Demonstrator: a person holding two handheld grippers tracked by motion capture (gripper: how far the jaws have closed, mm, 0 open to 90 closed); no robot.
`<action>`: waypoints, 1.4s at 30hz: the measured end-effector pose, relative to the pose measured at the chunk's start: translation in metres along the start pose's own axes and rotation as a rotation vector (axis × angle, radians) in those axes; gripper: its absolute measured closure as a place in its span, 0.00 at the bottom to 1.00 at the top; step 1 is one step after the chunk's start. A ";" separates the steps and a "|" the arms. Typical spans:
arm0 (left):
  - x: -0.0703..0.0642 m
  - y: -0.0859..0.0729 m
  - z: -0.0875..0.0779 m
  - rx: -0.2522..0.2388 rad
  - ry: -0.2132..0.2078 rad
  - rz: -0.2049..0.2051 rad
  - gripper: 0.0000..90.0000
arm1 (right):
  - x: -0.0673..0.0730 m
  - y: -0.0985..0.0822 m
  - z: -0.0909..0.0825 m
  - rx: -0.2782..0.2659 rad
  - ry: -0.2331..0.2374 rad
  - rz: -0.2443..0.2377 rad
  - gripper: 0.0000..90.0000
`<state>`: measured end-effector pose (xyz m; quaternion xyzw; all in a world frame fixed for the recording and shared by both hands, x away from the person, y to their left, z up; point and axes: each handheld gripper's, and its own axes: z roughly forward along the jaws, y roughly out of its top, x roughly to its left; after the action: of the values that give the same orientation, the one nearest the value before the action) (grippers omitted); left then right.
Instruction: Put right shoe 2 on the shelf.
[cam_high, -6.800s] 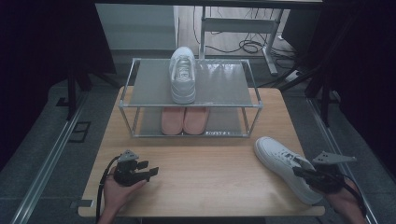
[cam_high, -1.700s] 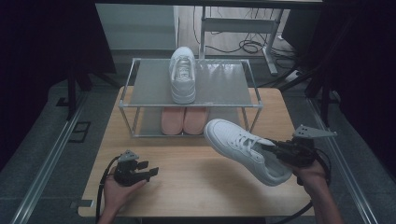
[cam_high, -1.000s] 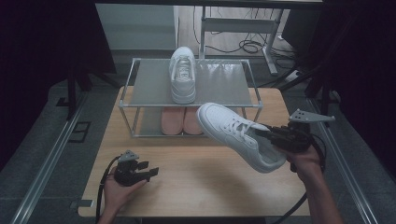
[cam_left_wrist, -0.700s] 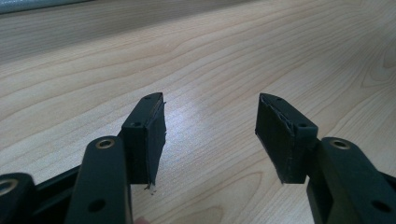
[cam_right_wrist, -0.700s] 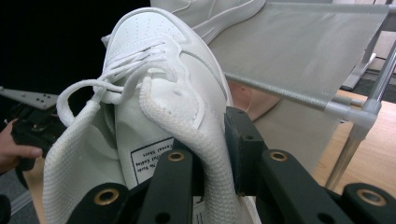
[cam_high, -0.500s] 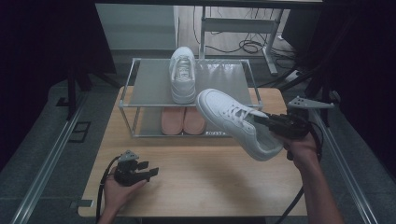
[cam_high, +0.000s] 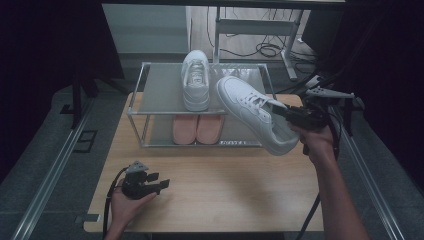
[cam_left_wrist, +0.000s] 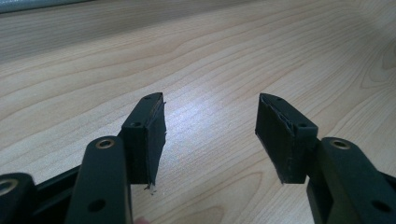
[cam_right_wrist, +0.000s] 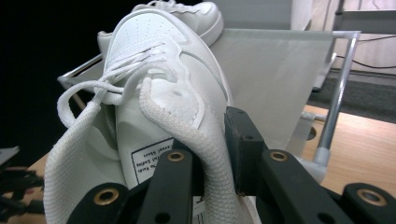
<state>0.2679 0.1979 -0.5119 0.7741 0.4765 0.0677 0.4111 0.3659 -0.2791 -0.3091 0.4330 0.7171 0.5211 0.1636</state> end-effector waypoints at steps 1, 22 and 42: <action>0.000 0.000 0.000 0.001 0.000 0.000 0.48 | -0.001 0.002 0.002 -0.001 -0.008 0.004 0.88; 0.001 0.000 -0.001 -0.001 0.001 -0.002 0.48 | -0.008 0.045 0.045 0.011 -0.139 0.078 0.88; 0.003 0.000 -0.002 -0.004 0.002 -0.008 0.48 | 0.000 0.071 0.085 0.027 -0.236 0.114 0.87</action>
<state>0.2683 0.2012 -0.5114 0.7714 0.4798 0.0678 0.4125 0.4560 -0.2217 -0.2807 0.5334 0.6742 0.4652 0.2111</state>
